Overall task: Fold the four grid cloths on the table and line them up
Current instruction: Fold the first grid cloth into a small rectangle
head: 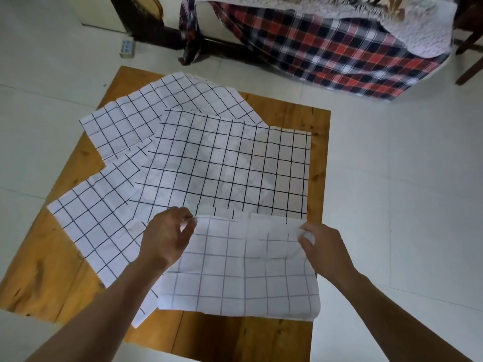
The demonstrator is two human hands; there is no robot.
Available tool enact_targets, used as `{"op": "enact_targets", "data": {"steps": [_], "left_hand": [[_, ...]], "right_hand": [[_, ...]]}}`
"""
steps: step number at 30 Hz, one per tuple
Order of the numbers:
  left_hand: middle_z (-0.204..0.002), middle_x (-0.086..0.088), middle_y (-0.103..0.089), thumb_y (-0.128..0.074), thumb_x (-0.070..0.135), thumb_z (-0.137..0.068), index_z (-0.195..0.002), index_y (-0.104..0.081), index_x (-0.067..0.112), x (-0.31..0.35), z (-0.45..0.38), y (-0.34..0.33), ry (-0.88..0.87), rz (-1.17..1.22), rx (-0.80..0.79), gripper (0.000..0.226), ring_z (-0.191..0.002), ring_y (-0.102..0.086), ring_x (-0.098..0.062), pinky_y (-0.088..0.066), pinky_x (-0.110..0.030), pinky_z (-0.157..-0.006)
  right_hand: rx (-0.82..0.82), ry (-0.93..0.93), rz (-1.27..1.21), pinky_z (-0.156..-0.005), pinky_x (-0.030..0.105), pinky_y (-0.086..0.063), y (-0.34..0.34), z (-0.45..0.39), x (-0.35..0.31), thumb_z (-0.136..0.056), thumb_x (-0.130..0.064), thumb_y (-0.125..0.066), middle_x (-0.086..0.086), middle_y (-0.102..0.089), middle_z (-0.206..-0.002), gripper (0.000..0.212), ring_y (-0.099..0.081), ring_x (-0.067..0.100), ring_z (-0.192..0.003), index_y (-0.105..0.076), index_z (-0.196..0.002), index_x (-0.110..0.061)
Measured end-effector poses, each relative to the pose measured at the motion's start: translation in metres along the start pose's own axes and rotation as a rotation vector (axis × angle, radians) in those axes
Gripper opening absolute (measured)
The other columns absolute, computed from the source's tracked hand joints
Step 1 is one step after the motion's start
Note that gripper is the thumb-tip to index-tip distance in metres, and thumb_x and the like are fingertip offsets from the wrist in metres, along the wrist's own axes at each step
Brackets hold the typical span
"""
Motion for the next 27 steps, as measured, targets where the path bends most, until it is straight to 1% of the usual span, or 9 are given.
{"op": "enact_targets", "data": {"steps": [4,8,11,13,16,20,22,24,27], "left_hand": [[-0.08,0.007,-0.065,-0.063,0.03,-0.094,-0.079,-0.061,0.026,-0.018,-0.018,-0.03,-0.002,-0.004,0.003,0.016,-0.08,-0.065,-0.016,-0.055,-0.038,-0.071],[-0.082,0.006,-0.063,-0.064,0.029,-0.094,-0.082,-0.064,0.023,-0.03,-0.025,-0.043,-0.013,-0.025,0.045,0.014,-0.08,-0.064,-0.018,-0.055,-0.039,-0.07],[-0.083,0.006,-0.063,-0.064,0.03,-0.094,-0.085,-0.066,0.021,-0.034,-0.027,-0.05,-0.015,-0.033,0.052,0.012,-0.08,-0.063,-0.018,-0.055,-0.04,-0.068],[-0.083,0.006,-0.062,-0.065,0.029,-0.093,-0.085,-0.066,0.021,-0.035,-0.029,-0.051,-0.024,-0.032,0.064,0.012,-0.08,-0.062,-0.018,-0.054,-0.04,-0.067],[-0.081,0.007,-0.061,-0.066,0.032,-0.092,-0.083,-0.066,0.021,-0.036,-0.035,-0.052,-0.018,-0.029,0.073,0.014,-0.076,-0.061,-0.016,-0.054,-0.038,-0.065],[-0.078,0.008,-0.059,-0.069,0.033,-0.09,-0.079,-0.065,0.022,-0.035,-0.041,-0.05,-0.021,-0.066,0.088,0.016,-0.072,-0.059,-0.016,-0.052,-0.037,-0.061],[-0.08,0.009,-0.06,-0.071,0.033,-0.088,-0.079,-0.065,0.023,-0.035,-0.042,-0.05,-0.011,-0.066,0.1,0.014,-0.075,-0.06,-0.016,-0.053,-0.038,-0.062],[-0.089,0.007,-0.062,-0.071,0.036,-0.088,-0.087,-0.065,0.023,-0.036,-0.04,-0.048,0.008,-0.087,0.136,0.014,-0.085,-0.06,-0.019,-0.053,-0.04,-0.064],[-0.104,0.0,-0.061,-0.074,0.036,-0.086,-0.101,-0.062,0.019,-0.033,-0.034,-0.042,0.009,-0.131,0.223,0.025,-0.096,-0.054,-0.025,-0.051,-0.041,-0.07]], "right_hand": [[0.012,0.006,0.001,-0.083,0.022,-0.043,-0.024,-0.026,0.015,-0.094,-0.019,-0.061,0.002,-0.068,-0.108,0.021,-0.058,0.011,-0.085,-0.066,-0.114,-0.011],[0.034,-0.002,0.013,-0.083,0.024,-0.043,-0.037,-0.04,0.027,-0.094,-0.02,-0.062,0.001,-0.067,-0.105,0.021,-0.059,0.012,-0.086,-0.066,-0.113,-0.012],[0.056,-0.014,0.039,-0.084,0.025,-0.046,-0.039,-0.042,0.03,-0.093,-0.02,-0.063,-0.003,-0.064,-0.101,0.02,-0.059,0.012,-0.084,-0.066,-0.113,-0.013],[0.071,-0.019,0.053,-0.088,0.026,-0.047,-0.038,-0.043,0.032,-0.092,-0.02,-0.065,-0.004,-0.064,-0.101,0.019,-0.058,0.012,-0.084,-0.066,-0.11,-0.015],[0.084,-0.034,0.077,-0.091,0.025,-0.044,-0.035,-0.044,0.035,-0.09,-0.022,-0.068,-0.004,-0.067,-0.104,0.016,-0.058,0.011,-0.086,-0.065,-0.105,-0.018],[0.088,-0.033,0.094,-0.092,0.028,-0.046,-0.034,-0.048,0.038,-0.087,-0.026,-0.071,-0.005,-0.067,-0.107,0.021,-0.061,0.013,-0.091,-0.063,-0.106,-0.021],[0.097,-0.021,0.112,-0.093,0.03,-0.046,-0.033,-0.049,0.038,-0.085,-0.028,-0.073,-0.006,-0.065,-0.11,0.027,-0.059,0.012,-0.094,-0.061,-0.108,-0.022],[0.128,-0.002,0.165,-0.095,0.032,-0.044,-0.032,-0.049,0.037,-0.083,-0.029,-0.075,-0.004,-0.062,-0.115,0.035,-0.057,0.015,-0.101,-0.061,-0.114,-0.021],[0.226,0.065,0.282,-0.09,0.032,-0.041,-0.027,-0.045,0.031,-0.079,-0.028,-0.079,-0.001,-0.061,-0.114,0.04,-0.054,0.02,-0.103,-0.063,-0.114,-0.019]]}}
Point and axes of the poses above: each hand's wrist, its own z-axis away from the middle knuckle, its own y-axis out of the back of the hand, x = y × z, the point moved 7 cm from there along -z, towards the middle knuckle
